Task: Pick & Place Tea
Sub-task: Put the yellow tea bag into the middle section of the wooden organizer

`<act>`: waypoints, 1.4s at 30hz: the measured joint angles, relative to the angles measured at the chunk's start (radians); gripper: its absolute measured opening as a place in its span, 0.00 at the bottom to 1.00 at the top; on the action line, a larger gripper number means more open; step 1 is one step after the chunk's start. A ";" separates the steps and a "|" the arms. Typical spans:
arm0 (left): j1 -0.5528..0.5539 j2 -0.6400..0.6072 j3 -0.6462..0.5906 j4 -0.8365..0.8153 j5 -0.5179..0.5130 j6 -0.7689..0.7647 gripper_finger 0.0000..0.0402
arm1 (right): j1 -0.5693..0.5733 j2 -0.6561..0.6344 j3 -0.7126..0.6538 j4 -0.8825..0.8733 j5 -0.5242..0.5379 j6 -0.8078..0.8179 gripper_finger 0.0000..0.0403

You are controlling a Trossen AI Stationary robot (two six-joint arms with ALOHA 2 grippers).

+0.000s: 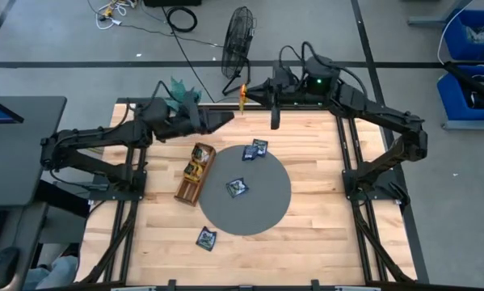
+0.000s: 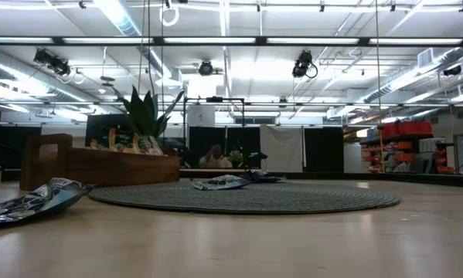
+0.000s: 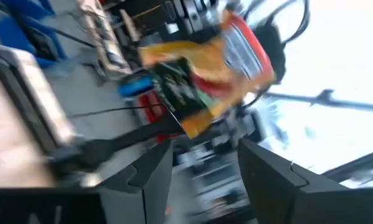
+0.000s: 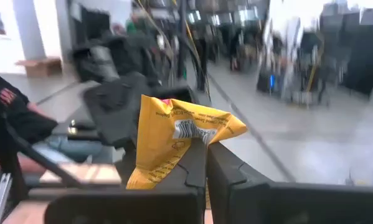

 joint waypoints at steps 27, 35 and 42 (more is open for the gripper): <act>-0.003 0.123 0.001 0.606 0.045 -0.228 0.46 | 0.119 0.096 0.001 0.616 -0.113 -0.168 0.00; -0.011 0.139 0.001 0.652 0.053 -0.215 0.46 | 0.119 0.106 0.001 0.609 -0.111 -0.143 0.00; -0.011 0.138 0.001 0.666 0.072 -0.187 0.42 | 0.115 0.106 0.001 0.588 -0.084 -0.148 0.00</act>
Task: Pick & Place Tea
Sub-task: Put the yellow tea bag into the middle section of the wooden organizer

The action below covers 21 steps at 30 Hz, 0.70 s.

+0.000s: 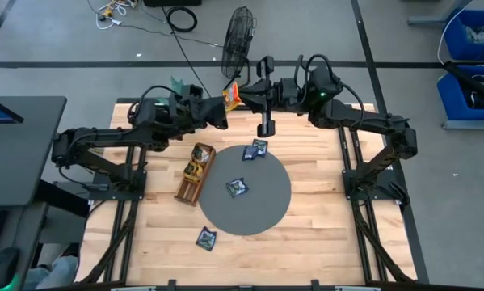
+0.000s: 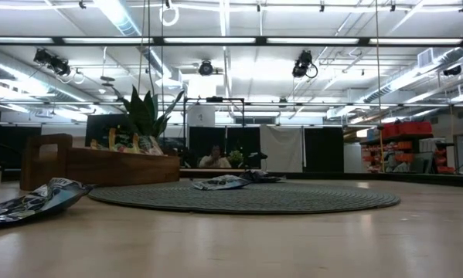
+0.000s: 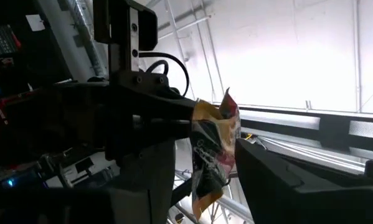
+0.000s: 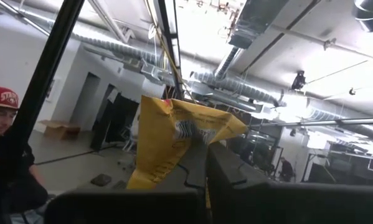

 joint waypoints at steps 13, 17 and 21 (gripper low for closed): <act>0.002 0.000 0.000 0.000 0.000 0.053 0.02 | 0.000 -0.001 0.000 -0.019 -0.001 0.007 0.00; 0.007 0.000 0.000 -0.001 0.000 0.068 0.02 | 0.000 -0.001 0.000 -0.026 -0.001 0.009 0.00; 0.014 -0.004 -0.001 -0.004 0.012 0.081 0.01 | 0.000 -0.005 0.000 -0.035 -0.001 0.033 0.05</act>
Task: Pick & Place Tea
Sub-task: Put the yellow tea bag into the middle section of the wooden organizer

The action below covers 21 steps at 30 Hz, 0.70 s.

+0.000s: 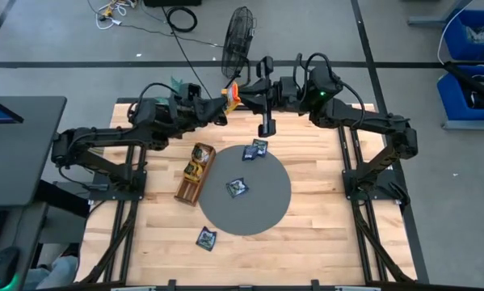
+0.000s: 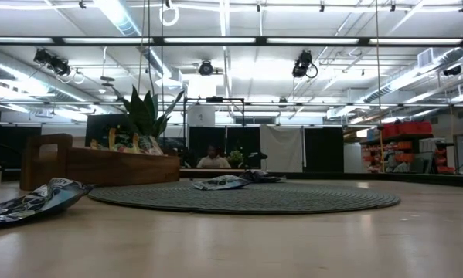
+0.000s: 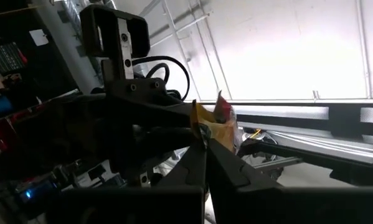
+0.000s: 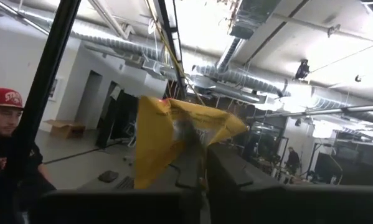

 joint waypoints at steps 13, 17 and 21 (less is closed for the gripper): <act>0.014 -0.071 0.000 -0.230 0.166 0.106 0.01 | -0.003 -0.138 0.000 -0.365 0.142 -0.004 0.47; 0.032 -0.140 0.001 -0.647 0.166 0.234 0.01 | -0.003 -0.203 0.000 -0.537 0.206 0.055 0.52; 0.043 -0.202 0.001 -1.034 0.125 0.329 0.01 | -0.003 -0.243 0.000 -0.718 0.258 0.100 0.52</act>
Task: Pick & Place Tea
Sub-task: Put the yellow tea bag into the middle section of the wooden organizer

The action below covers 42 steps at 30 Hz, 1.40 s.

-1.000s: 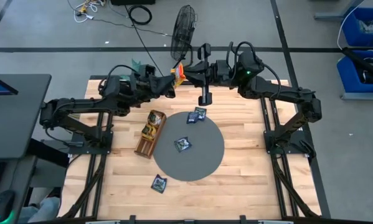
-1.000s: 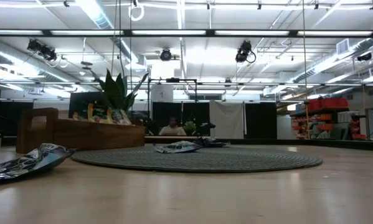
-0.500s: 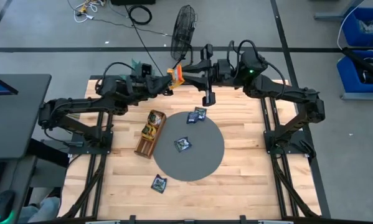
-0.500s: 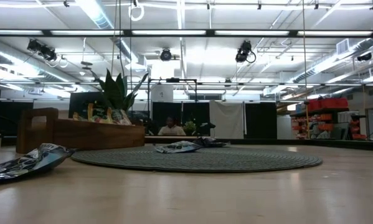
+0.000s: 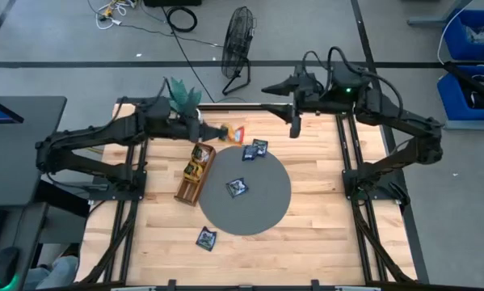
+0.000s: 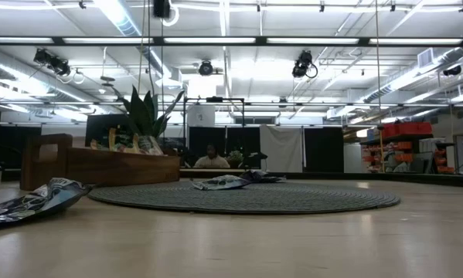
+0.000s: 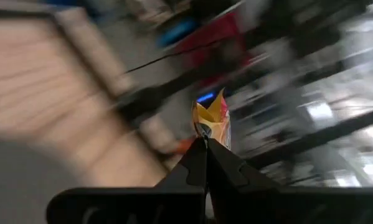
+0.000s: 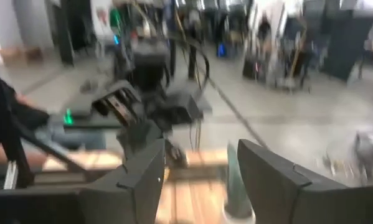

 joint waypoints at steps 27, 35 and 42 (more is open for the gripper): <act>-0.164 0.301 0.000 -0.892 -0.384 0.000 0.01 | 0.000 0.288 -0.002 -0.319 0.162 0.133 0.01; -0.185 0.393 0.000 -1.006 -0.485 -0.043 0.01 | 0.000 0.281 -0.002 -0.293 0.162 0.141 0.01; -0.197 0.401 0.000 -0.984 -0.471 -0.051 0.01 | 0.000 0.281 -0.002 -0.295 0.159 0.142 0.00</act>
